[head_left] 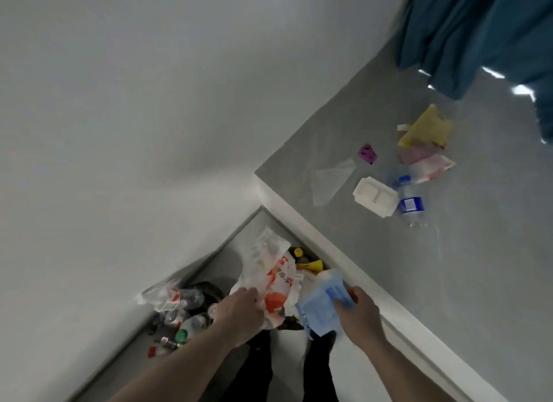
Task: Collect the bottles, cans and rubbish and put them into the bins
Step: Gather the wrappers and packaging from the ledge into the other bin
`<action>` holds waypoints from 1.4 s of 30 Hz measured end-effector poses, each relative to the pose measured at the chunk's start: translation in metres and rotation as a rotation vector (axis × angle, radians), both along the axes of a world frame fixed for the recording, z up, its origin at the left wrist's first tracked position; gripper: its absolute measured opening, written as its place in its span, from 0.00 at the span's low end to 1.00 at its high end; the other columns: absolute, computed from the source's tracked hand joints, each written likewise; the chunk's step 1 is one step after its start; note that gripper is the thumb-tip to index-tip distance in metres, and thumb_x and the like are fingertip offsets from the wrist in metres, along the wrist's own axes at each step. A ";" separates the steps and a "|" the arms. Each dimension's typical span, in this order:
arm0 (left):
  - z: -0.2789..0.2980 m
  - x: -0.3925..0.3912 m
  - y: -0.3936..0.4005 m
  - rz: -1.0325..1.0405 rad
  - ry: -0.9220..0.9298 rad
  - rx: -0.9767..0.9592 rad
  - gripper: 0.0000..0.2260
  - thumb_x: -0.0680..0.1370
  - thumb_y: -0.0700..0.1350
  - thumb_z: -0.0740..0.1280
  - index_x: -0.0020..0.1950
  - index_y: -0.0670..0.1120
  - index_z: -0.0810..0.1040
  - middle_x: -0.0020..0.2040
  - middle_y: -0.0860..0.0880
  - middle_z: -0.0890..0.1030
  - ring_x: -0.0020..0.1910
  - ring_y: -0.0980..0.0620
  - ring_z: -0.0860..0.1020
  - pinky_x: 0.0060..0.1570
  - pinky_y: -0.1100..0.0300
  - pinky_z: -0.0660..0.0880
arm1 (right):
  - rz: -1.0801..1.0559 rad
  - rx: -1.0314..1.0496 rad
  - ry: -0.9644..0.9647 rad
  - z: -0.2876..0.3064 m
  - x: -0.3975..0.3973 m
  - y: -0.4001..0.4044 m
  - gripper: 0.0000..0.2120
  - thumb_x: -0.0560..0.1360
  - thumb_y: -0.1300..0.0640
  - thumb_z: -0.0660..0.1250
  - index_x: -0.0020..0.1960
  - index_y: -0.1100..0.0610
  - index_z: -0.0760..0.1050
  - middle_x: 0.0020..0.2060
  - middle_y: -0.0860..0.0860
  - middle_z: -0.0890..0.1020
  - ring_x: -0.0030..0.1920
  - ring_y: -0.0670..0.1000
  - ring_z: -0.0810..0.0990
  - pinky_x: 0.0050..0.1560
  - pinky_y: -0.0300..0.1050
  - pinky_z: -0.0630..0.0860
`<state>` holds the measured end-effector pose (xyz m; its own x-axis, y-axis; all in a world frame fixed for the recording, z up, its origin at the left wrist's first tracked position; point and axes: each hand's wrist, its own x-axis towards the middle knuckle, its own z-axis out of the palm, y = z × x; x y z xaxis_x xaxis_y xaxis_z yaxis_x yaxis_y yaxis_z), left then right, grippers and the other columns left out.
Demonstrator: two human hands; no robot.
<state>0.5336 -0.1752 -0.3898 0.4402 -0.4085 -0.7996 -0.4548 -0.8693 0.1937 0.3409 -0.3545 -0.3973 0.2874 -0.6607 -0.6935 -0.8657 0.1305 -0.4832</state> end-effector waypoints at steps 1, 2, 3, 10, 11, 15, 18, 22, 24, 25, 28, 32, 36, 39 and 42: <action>-0.022 -0.001 -0.005 -0.017 -0.008 0.013 0.14 0.74 0.53 0.58 0.59 0.53 0.73 0.59 0.51 0.77 0.60 0.45 0.78 0.56 0.52 0.75 | -0.012 0.024 0.014 -0.024 0.003 0.000 0.06 0.78 0.52 0.71 0.46 0.51 0.74 0.40 0.48 0.80 0.38 0.44 0.77 0.31 0.37 0.68; -0.045 -0.003 -0.010 -0.033 -0.025 0.003 0.14 0.75 0.53 0.58 0.59 0.53 0.73 0.58 0.51 0.76 0.60 0.45 0.78 0.55 0.52 0.75 | -0.027 0.037 0.019 -0.049 0.006 0.000 0.07 0.77 0.51 0.71 0.45 0.52 0.74 0.39 0.49 0.80 0.37 0.45 0.78 0.31 0.38 0.70; -0.065 -0.005 -0.015 -0.042 -0.040 -0.006 0.15 0.75 0.54 0.58 0.59 0.53 0.73 0.57 0.52 0.75 0.59 0.45 0.79 0.54 0.52 0.75 | -0.033 0.042 0.020 -0.076 0.010 0.000 0.09 0.77 0.50 0.71 0.44 0.53 0.75 0.38 0.50 0.81 0.36 0.47 0.79 0.30 0.39 0.70; -0.177 -0.022 -0.022 0.132 -0.230 -0.164 0.15 0.79 0.57 0.56 0.63 0.54 0.67 0.59 0.53 0.74 0.51 0.45 0.81 0.42 0.52 0.74 | -0.039 0.102 0.088 -0.232 0.039 0.016 0.07 0.79 0.53 0.68 0.51 0.56 0.74 0.46 0.53 0.79 0.44 0.54 0.79 0.41 0.47 0.77; -0.187 -0.024 -0.019 0.144 -0.241 -0.186 0.17 0.79 0.58 0.57 0.66 0.54 0.65 0.60 0.53 0.73 0.52 0.46 0.80 0.43 0.52 0.76 | -0.029 0.107 0.109 -0.246 0.042 0.018 0.08 0.79 0.52 0.68 0.52 0.55 0.73 0.46 0.52 0.78 0.45 0.54 0.78 0.43 0.47 0.77; -0.203 -0.035 -0.010 0.139 -0.233 -0.194 0.21 0.79 0.58 0.58 0.70 0.53 0.61 0.64 0.53 0.69 0.57 0.47 0.78 0.45 0.48 0.79 | 0.013 0.135 0.156 -0.262 0.040 0.025 0.12 0.79 0.48 0.68 0.56 0.54 0.73 0.48 0.51 0.79 0.45 0.52 0.78 0.38 0.44 0.72; -0.196 -0.036 -0.008 0.248 -0.284 -0.231 0.16 0.80 0.56 0.59 0.64 0.51 0.63 0.60 0.51 0.70 0.56 0.45 0.77 0.44 0.46 0.79 | 0.113 0.092 0.142 -0.249 0.025 0.026 0.17 0.78 0.46 0.69 0.61 0.54 0.74 0.53 0.50 0.79 0.49 0.52 0.79 0.44 0.44 0.73; -0.177 -0.030 -0.011 0.285 -0.325 -0.287 0.17 0.80 0.56 0.60 0.65 0.50 0.64 0.60 0.51 0.71 0.54 0.46 0.77 0.43 0.47 0.80 | 0.109 0.076 0.082 -0.226 0.006 0.018 0.25 0.75 0.50 0.73 0.70 0.52 0.71 0.62 0.51 0.78 0.59 0.52 0.79 0.55 0.46 0.79; -0.172 -0.028 -0.011 0.209 -0.335 -0.288 0.17 0.79 0.55 0.61 0.66 0.51 0.65 0.61 0.51 0.70 0.55 0.47 0.76 0.45 0.48 0.79 | 0.099 0.006 0.047 -0.210 0.003 0.014 0.26 0.76 0.52 0.73 0.71 0.48 0.68 0.64 0.49 0.75 0.61 0.49 0.78 0.55 0.45 0.80; -0.172 -0.028 -0.010 0.148 -0.337 -0.270 0.18 0.78 0.54 0.62 0.66 0.51 0.65 0.62 0.51 0.70 0.56 0.46 0.75 0.46 0.48 0.78 | 0.107 -0.066 0.002 -0.201 0.003 0.011 0.27 0.77 0.54 0.72 0.72 0.45 0.66 0.65 0.46 0.72 0.62 0.47 0.76 0.55 0.44 0.81; -0.181 -0.032 -0.010 -0.089 -0.300 -0.244 0.19 0.75 0.52 0.64 0.66 0.53 0.67 0.64 0.52 0.70 0.59 0.45 0.73 0.51 0.50 0.75 | 0.237 -0.264 -0.203 -0.178 0.011 0.002 0.34 0.76 0.65 0.68 0.75 0.43 0.61 0.71 0.42 0.65 0.69 0.43 0.68 0.59 0.42 0.76; -0.202 -0.039 -0.017 -0.284 -0.166 -0.215 0.20 0.78 0.47 0.63 0.69 0.55 0.66 0.69 0.52 0.66 0.66 0.46 0.68 0.63 0.51 0.69 | 0.682 -0.326 -0.133 -0.181 0.022 0.000 0.34 0.76 0.62 0.67 0.76 0.40 0.61 0.79 0.43 0.54 0.78 0.47 0.54 0.68 0.43 0.69; -0.225 -0.038 -0.027 -0.421 -0.125 -0.120 0.27 0.79 0.42 0.65 0.76 0.55 0.62 0.76 0.48 0.59 0.71 0.42 0.63 0.70 0.47 0.64 | 0.865 -0.258 0.105 -0.211 0.020 -0.001 0.33 0.76 0.53 0.70 0.77 0.41 0.61 0.79 0.48 0.52 0.78 0.54 0.55 0.69 0.53 0.71; -0.245 -0.035 -0.033 -0.463 -0.057 -0.071 0.31 0.78 0.42 0.68 0.78 0.56 0.62 0.81 0.47 0.52 0.78 0.40 0.55 0.75 0.43 0.60 | 0.841 -0.127 0.223 -0.232 0.020 -0.003 0.32 0.76 0.47 0.68 0.77 0.41 0.60 0.78 0.50 0.53 0.76 0.56 0.57 0.67 0.54 0.71; -0.273 -0.036 -0.035 -0.490 -0.001 -0.029 0.37 0.76 0.45 0.73 0.80 0.57 0.59 0.82 0.48 0.51 0.79 0.39 0.51 0.76 0.38 0.57 | 0.845 -0.005 0.303 -0.256 0.021 0.003 0.30 0.78 0.45 0.65 0.78 0.42 0.61 0.77 0.53 0.54 0.75 0.58 0.59 0.67 0.55 0.71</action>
<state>0.4980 -0.2106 -0.6625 0.1911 -0.5895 -0.7848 -0.8093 -0.5471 0.2139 0.3621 -0.3519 -0.6533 0.4841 -0.3151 -0.8163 -0.7627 -0.6093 -0.2171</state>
